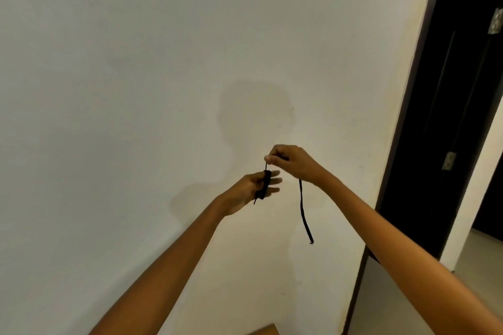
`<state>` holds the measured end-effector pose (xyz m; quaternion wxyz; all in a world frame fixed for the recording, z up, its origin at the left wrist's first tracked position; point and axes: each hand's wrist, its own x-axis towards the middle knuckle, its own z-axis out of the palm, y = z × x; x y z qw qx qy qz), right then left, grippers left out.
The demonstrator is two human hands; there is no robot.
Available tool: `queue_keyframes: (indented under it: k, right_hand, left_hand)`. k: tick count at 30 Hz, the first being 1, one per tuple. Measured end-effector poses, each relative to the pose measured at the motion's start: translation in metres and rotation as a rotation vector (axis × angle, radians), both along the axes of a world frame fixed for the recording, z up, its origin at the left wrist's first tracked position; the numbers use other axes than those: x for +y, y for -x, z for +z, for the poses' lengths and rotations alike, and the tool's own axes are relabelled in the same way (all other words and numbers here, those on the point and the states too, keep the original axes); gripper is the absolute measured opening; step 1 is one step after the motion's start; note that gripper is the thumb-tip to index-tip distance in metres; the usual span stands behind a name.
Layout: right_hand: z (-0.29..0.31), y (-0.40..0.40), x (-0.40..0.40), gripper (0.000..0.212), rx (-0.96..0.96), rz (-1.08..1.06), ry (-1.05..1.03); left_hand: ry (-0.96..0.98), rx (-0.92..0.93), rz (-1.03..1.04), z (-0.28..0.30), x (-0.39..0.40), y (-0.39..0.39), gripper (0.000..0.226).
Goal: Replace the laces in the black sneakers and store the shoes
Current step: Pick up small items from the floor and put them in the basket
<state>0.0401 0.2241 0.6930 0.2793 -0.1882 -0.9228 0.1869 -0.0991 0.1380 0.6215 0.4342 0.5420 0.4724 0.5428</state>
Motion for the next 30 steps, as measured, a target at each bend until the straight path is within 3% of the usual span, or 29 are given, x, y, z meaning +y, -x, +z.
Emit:
queue_keyframes:
  k: [3, 6, 11, 13, 18, 22, 25, 28, 30]
  right_hand:
    - [0.005, 0.006, 0.006, 0.027, 0.095, -0.089, 0.064]
    - [-0.025, 0.008, 0.016, 0.025, 0.108, -0.147, 0.185]
    - [-0.078, 0.01, 0.006, 0.028, -0.268, -0.09, 0.154]
    - [-0.081, 0.01, -0.009, 0.034, -0.325, -0.036, 0.153]
    - [-0.05, 0.007, -0.01, 0.035, -0.309, -0.042, -0.126]
    - [-0.016, 0.005, 0.001, 0.034, -0.212, -0.045, -0.12]
    - [-0.002, 0.007, 0.003, 0.039, -0.058, -0.091, -0.039]
    - [-0.014, 0.007, 0.005, 0.038, 0.068, -0.106, 0.118]
    - [-0.037, 0.007, 0.009, 0.025, 0.059, -0.109, 0.175]
  left_hand:
    - [0.033, -0.091, -0.177, 0.0, -0.009, -0.008, 0.04]
    - [-0.071, -0.274, -0.226, 0.003, -0.013, -0.008, 0.043]
    - [-0.224, -0.552, -0.07, 0.008, -0.003, 0.004, 0.042]
    - [-0.212, -0.503, 0.017, 0.005, 0.002, 0.009, 0.042]
    - [-0.085, -0.073, 0.107, -0.009, 0.003, 0.006, 0.04]
    - [0.022, 0.064, -0.004, -0.005, -0.002, -0.004, 0.039]
    - [0.053, 0.022, -0.158, 0.0, -0.013, -0.008, 0.041]
    - [-0.019, -0.185, -0.206, 0.006, -0.022, -0.008, 0.044]
    - [-0.094, -0.363, -0.186, 0.009, -0.02, -0.005, 0.044]
